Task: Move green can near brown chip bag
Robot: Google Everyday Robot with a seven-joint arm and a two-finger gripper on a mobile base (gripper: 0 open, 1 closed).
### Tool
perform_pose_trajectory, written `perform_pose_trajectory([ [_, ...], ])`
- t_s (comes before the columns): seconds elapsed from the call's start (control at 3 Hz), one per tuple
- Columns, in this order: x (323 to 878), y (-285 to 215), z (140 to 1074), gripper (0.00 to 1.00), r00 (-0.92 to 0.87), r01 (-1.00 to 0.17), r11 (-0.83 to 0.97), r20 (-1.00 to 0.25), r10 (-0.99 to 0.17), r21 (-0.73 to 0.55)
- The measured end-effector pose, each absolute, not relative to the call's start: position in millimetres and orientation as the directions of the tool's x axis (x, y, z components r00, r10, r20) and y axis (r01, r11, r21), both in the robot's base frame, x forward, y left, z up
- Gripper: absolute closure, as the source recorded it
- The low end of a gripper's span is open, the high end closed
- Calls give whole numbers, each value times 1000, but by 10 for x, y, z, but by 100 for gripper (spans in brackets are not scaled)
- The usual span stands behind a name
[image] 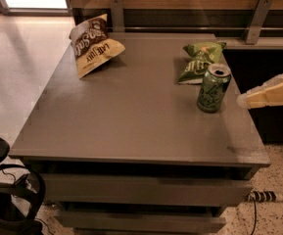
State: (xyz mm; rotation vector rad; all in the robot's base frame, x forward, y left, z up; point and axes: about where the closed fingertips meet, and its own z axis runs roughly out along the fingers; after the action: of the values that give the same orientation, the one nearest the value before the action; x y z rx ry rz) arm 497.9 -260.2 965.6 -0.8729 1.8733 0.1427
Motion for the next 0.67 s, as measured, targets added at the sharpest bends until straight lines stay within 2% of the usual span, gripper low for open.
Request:
perform_pose_trajectory([
  [0.67, 5278, -2213, 9247, 0, -133, -654, 752, -968, -215, -77],
])
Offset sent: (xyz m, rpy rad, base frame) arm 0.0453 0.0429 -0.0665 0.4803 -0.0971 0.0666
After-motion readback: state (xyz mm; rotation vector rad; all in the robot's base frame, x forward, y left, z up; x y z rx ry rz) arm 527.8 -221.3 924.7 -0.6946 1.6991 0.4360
